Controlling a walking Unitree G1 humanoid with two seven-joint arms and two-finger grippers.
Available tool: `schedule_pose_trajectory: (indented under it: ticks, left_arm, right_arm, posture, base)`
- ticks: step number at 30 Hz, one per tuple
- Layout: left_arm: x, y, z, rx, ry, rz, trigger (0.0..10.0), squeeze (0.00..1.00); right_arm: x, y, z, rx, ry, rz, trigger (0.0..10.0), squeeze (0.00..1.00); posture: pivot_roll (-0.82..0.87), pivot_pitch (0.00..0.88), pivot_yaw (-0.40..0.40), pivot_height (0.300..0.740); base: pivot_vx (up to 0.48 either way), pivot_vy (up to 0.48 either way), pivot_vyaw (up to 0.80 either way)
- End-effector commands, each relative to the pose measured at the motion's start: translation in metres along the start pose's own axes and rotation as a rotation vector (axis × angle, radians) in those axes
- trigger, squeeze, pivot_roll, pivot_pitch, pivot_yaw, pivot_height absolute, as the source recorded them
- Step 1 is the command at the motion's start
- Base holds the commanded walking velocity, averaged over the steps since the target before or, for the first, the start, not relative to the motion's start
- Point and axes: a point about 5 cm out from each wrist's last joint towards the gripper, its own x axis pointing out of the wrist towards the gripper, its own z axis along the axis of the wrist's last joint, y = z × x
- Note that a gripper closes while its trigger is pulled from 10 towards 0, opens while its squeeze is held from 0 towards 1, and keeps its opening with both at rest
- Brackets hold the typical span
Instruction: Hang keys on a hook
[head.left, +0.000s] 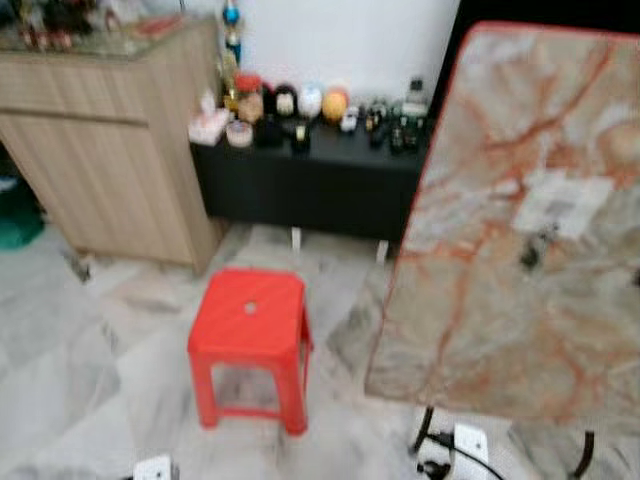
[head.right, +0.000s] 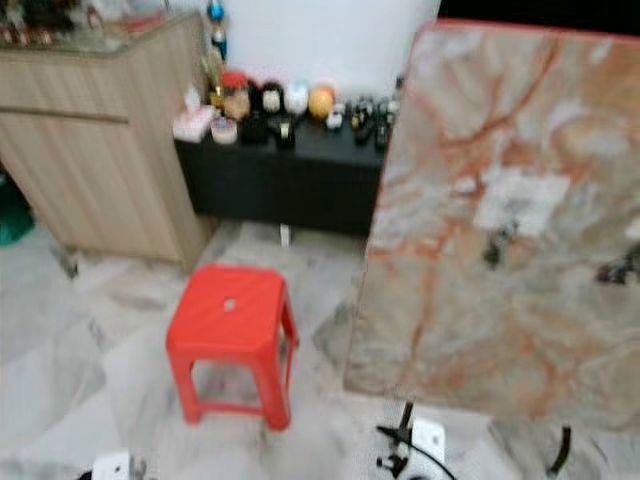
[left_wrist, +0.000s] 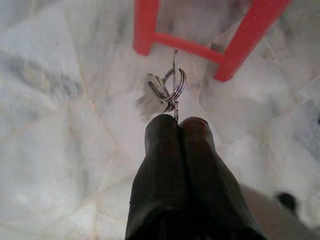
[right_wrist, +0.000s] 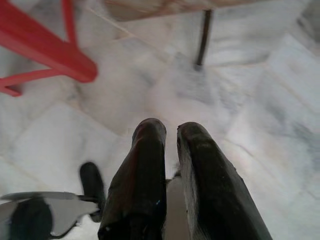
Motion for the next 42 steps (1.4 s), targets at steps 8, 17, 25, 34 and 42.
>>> schedule_pose_trajectory:
  ticks: [8, 17, 25, 34, 42]
  left_arm:
    - [0.001, -0.009, 0.001, 0.024, -0.006, -0.029, 10.0, 0.0]
    - [-0.002, -0.01, -0.009, 0.03, 0.02, -0.044, 10.0, 0.0]
    - [-0.002, -0.015, -0.009, 0.039, 0.021, -0.06, 10.0, 0.0]
    - [-0.002, -0.015, -0.01, 0.037, 0.029, -0.06, 10.0, 0.0]
    - [-0.002, -0.018, -0.011, 0.034, 0.036, -0.066, 10.0, 0.0]
  right_arm:
    - [-0.002, -0.007, -0.008, -0.009, 0.031, -0.024, 10.0, 0.0]
    - [-0.002, -0.007, -0.008, -0.005, 0.021, -0.027, 10.0, 0.0]
    - [-0.003, -0.01, -0.014, -0.042, 0.044, -0.033, 10.0, 0.0]
    - [-0.003, -0.01, -0.012, -0.036, 0.035, -0.034, 10.0, 0.0]
    - [-0.003, -0.009, -0.012, -0.044, 0.037, -0.035, 10.0, 0.0]
  posture:
    - [0.05, 0.0, -0.011, 0.74]
    - [0.04, 0.0, -0.007, 0.74]
    - [0.05, 0.0, -0.02, 0.74]
    - [0.04, 0.0, -0.013, 0.74]
    - [0.04, 0.0, -0.017, 0.74]
  base:
    - [0.0, -0.469, 0.0]
    - [0.0, -0.459, 0.0]
    - [0.0, -0.455, 0.0]
    - [0.0, -0.454, 0.0]
    - [0.0, -0.454, 0.0]
